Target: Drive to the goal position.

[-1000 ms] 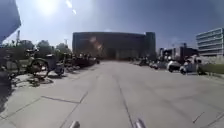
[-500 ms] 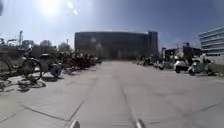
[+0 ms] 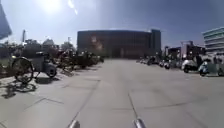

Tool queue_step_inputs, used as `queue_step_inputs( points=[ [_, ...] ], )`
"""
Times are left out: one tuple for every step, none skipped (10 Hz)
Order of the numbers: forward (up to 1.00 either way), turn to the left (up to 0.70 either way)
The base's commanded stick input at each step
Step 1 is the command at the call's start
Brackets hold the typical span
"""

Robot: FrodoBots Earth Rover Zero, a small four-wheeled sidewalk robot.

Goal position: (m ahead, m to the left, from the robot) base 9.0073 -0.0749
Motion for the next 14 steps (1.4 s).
queue_step_inputs(
  points=[
    [0.85,0.0],
    [0.85,0.0],
    [0.85,0.0],
    [0.85,0.0],
    [0.85,0.0],
    [0.85,0.0],
    [0.85,0.0],
    [0.85,-0.34],
    [0.85,-0.31],
    [0.85,0.0],
    [0.85,0.0],
    [0.85,0.0],
    [0.85,0.0],
    [0.85,0.0]
  ],
)
